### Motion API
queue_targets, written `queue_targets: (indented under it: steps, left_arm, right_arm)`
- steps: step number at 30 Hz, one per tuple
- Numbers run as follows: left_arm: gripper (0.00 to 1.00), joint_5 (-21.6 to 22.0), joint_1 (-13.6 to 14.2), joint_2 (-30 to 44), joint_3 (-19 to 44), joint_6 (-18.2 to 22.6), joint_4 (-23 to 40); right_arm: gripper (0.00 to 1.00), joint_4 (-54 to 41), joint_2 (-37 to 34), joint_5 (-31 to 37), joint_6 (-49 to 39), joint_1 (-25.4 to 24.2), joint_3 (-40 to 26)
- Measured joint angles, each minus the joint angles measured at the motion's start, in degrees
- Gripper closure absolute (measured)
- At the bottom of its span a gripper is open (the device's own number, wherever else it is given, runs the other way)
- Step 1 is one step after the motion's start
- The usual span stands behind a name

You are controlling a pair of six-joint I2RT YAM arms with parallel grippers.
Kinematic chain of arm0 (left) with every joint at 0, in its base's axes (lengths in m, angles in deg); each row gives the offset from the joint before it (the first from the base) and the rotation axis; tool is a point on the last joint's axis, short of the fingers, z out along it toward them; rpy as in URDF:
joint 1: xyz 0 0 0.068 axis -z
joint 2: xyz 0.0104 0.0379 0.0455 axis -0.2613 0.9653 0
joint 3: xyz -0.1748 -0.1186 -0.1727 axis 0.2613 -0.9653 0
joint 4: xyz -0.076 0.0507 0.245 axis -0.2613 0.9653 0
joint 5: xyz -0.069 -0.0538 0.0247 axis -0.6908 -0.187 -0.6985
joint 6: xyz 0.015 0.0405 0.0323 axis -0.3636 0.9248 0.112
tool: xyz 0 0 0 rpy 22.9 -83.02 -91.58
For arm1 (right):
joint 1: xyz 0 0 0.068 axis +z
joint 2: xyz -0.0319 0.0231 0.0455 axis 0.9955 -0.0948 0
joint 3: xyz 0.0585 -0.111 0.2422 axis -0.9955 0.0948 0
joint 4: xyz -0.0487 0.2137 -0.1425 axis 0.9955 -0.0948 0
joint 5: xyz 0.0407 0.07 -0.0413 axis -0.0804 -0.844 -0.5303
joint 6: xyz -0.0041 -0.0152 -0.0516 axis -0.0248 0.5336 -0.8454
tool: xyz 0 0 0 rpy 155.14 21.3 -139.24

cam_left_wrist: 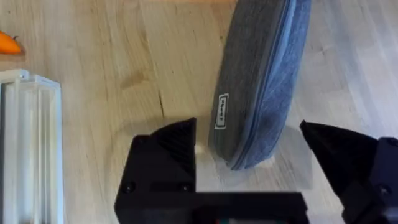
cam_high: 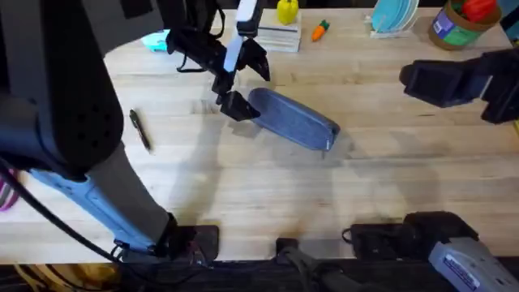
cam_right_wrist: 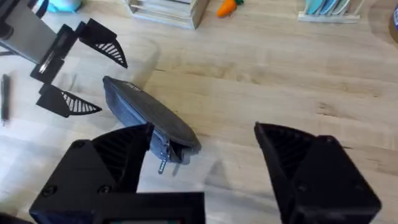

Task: Unzip the bag, pick up the pens from the table one at a time and place them inside, then zip the bag closed.

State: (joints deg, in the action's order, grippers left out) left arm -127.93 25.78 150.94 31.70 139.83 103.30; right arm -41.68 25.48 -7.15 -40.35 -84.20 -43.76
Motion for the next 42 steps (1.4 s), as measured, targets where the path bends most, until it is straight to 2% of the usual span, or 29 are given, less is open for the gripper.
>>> queue_targets:
  steps: [3,4,6,14,17,18,19,23,24,25,32,39,42]
  left_arm:
    - [0.008,0.02,0.0,0.0,0.0,0.0,-0.3]
    - [0.141,-0.02,0.0,0.0,0.0,0.13,-0.34]
    - [0.2,-0.02,0.07,0.0,0.0,0.19,-0.32]
    - [0.169,-0.02,0.44,0.65,0.0,0.18,-0.43]
    - [0.233,-0.01,0.44,0.96,0.0,0.15,-0.42]
    - [0.276,0.0,0.44,0.98,0.0,0.02,-0.47]
    - [0.365,0.0,0.44,0.98,0.0,0.02,-0.47]
    - [0.826,-0.01,0.44,0.98,0.0,-0.02,-0.68]
    - [0.913,0.0,0.44,0.98,0.0,0.06,-0.69]
    - [0.944,0.04,0.44,0.98,0.0,-0.06,-0.66]
    - [0.956,0.04,0.44,0.98,0.0,-0.31,-0.51]
    - [0.956,0.04,0.44,0.98,0.0,-0.48,-0.51]
    - [0.956,0.04,0.44,0.98,0.0,-0.48,-0.51]
  right_arm:
    - [0.005,0.0,0.01,0.0,0.0,0.0,0.0]
    - [0.005,0.0,-0.01,0.0,-0.01,0.0,0.0]
    - [0.005,0.0,-0.01,0.0,0.01,0.0,0.0]
    - [0.005,0.09,-0.01,0.0,-0.02,0.0,0.0]
    - [0.004,0.09,0.01,0.0,-0.02,0.0,0.0]
    - [0.004,0.09,0.02,0.0,-0.02,0.0,0.0]
    - [0.004,0.09,0.01,0.0,-0.02,0.0,0.0]
    - [0.005,0.09,0.01,0.0,-0.02,0.0,0.0]
    - [0.005,0.09,0.02,0.0,-0.02,0.0,0.0]
    - [0.005,0.09,-0.01,0.0,-0.02,0.0,0.0]
    - [0.005,-0.05,-0.01,-0.02,0.91,0.0,0.0]
    - [0.005,-4.68,-0.03,-0.3,11.24,0.06,0.4]
    - [0.005,-6.43,-0.17,-1.19,13.69,0.73,3.16]
